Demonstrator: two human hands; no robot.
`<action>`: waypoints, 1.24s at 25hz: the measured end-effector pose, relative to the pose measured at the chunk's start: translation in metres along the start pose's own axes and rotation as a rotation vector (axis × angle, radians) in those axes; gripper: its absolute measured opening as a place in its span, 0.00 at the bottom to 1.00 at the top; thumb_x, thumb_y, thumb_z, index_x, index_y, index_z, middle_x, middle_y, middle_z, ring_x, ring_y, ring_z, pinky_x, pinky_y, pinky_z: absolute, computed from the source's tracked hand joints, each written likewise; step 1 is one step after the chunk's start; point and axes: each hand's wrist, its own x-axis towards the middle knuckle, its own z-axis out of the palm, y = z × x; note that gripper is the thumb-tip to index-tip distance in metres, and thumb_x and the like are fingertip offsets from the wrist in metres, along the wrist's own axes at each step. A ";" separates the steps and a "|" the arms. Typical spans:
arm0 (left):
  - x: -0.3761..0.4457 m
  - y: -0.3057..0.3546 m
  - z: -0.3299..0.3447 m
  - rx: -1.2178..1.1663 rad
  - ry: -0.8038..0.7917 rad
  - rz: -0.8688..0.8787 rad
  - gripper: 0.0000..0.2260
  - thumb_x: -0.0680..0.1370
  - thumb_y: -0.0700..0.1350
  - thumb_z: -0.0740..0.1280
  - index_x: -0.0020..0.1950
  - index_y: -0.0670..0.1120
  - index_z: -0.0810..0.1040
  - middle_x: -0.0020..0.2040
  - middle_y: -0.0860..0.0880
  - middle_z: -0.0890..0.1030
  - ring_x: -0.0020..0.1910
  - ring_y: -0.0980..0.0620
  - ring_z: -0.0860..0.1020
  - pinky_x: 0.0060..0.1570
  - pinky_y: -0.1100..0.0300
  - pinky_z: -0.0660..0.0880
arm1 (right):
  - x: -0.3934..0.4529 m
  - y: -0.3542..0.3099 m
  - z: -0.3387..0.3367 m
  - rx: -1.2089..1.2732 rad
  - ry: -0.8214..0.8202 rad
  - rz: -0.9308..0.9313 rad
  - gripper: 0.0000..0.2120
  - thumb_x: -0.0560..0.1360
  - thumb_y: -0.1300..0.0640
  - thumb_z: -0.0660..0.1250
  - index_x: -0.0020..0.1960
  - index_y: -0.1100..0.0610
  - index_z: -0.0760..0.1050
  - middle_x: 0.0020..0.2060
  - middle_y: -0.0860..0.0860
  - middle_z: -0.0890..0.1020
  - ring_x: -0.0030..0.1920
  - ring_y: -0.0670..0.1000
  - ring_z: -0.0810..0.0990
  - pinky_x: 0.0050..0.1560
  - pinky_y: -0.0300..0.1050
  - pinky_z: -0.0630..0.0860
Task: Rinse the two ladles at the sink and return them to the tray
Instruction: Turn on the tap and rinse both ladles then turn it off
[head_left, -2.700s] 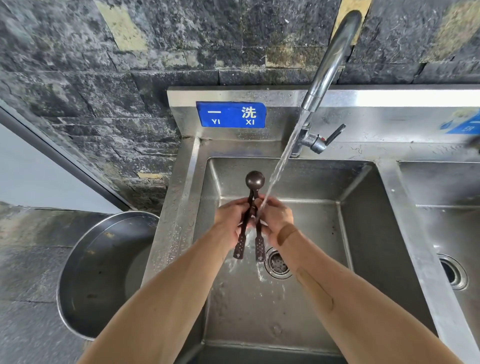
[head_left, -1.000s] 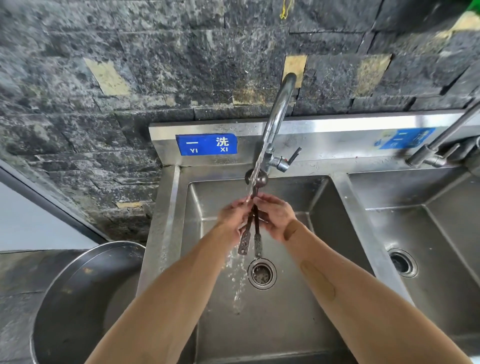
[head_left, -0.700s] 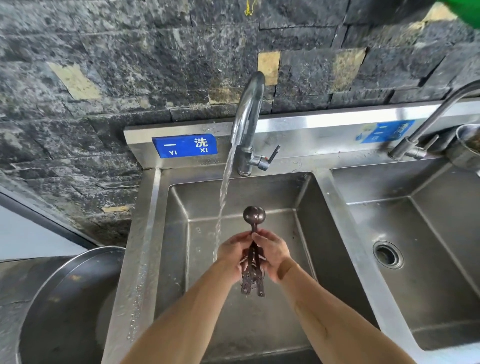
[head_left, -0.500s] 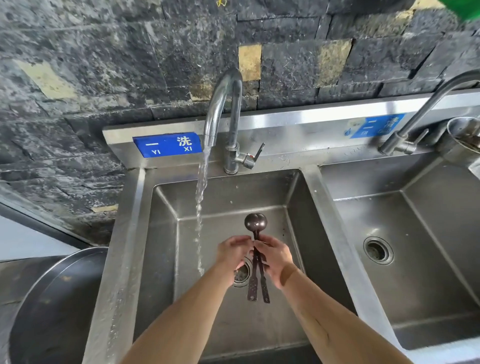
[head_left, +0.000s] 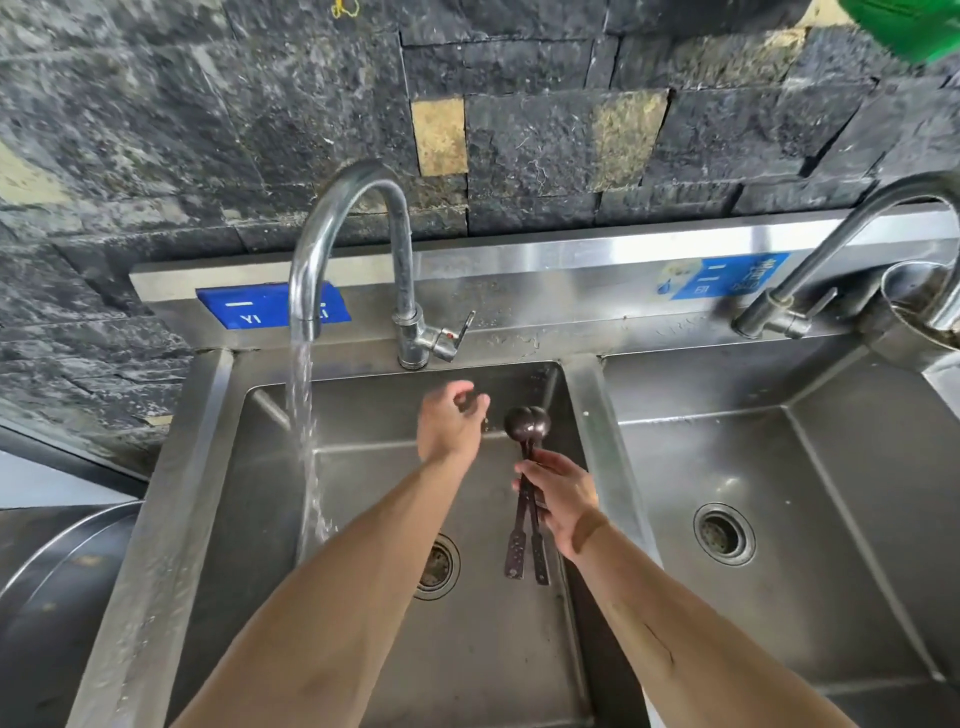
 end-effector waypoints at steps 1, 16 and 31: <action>0.012 0.009 0.002 0.043 0.054 0.031 0.16 0.75 0.51 0.70 0.60 0.48 0.80 0.56 0.45 0.82 0.54 0.49 0.79 0.52 0.58 0.74 | 0.005 -0.007 -0.004 -0.003 -0.010 -0.008 0.08 0.72 0.63 0.72 0.49 0.54 0.81 0.44 0.55 0.86 0.42 0.52 0.84 0.55 0.52 0.79; 0.082 0.052 0.004 0.292 0.173 0.040 0.11 0.78 0.51 0.65 0.53 0.44 0.78 0.52 0.42 0.83 0.52 0.40 0.80 0.41 0.56 0.69 | 0.051 -0.044 -0.012 0.013 -0.079 -0.025 0.08 0.72 0.61 0.73 0.49 0.52 0.81 0.36 0.50 0.87 0.43 0.52 0.85 0.46 0.48 0.73; 0.095 0.055 -0.010 0.107 0.198 -0.051 0.15 0.76 0.53 0.67 0.51 0.42 0.83 0.51 0.41 0.85 0.54 0.41 0.81 0.51 0.54 0.75 | 0.047 -0.040 -0.009 0.046 -0.117 -0.008 0.10 0.72 0.63 0.73 0.52 0.55 0.80 0.40 0.53 0.86 0.41 0.53 0.84 0.36 0.44 0.74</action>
